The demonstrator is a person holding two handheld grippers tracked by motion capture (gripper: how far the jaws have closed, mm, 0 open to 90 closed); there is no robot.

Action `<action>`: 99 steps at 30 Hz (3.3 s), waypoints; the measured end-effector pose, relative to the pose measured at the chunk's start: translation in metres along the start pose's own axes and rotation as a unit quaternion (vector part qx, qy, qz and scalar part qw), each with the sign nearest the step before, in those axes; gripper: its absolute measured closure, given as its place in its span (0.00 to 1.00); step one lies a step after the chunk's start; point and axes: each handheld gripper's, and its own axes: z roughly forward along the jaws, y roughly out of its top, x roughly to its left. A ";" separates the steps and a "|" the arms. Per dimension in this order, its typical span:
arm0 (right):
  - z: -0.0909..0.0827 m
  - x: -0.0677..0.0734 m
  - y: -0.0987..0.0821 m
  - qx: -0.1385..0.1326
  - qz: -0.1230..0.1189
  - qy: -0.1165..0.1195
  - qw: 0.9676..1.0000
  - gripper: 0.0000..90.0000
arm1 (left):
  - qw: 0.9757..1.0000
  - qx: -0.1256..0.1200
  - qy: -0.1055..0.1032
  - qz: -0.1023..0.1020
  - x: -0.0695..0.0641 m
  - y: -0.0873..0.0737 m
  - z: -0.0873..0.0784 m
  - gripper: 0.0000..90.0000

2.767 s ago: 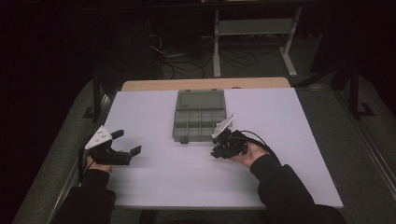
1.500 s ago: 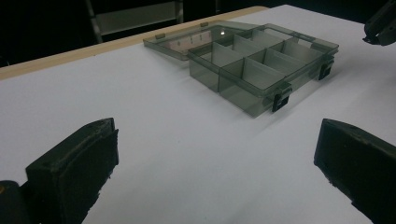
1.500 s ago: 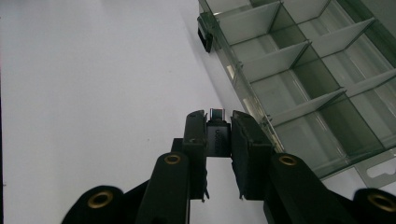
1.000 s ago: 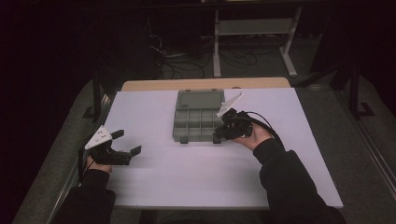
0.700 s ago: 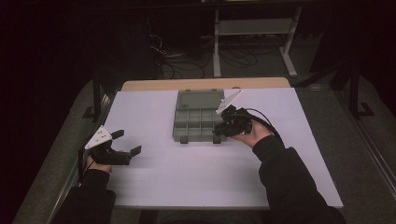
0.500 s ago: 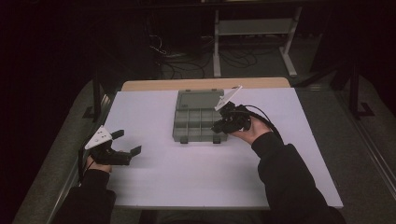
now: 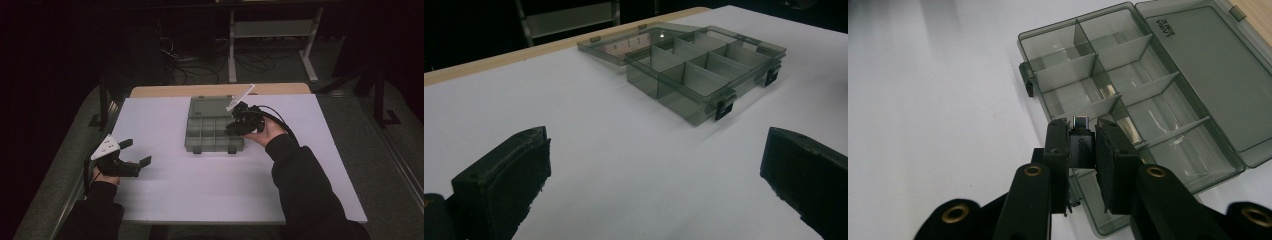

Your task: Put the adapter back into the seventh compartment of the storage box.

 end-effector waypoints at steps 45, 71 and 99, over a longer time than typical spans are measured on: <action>0.041 -0.025 -0.002 0.015 0.021 0.003 1.000 0.83 | 1.000 0.000 -0.002 0.001 0.000 0.000 0.000 0.00; 0.069 -0.025 -0.003 0.040 0.026 0.023 0.999 0.83 | 1.000 0.001 -0.003 0.002 0.000 0.000 0.000 0.00; 0.052 -0.026 -0.004 0.033 0.053 0.000 0.998 0.27 | 1.000 0.000 -0.003 0.002 -0.001 0.000 0.000 0.00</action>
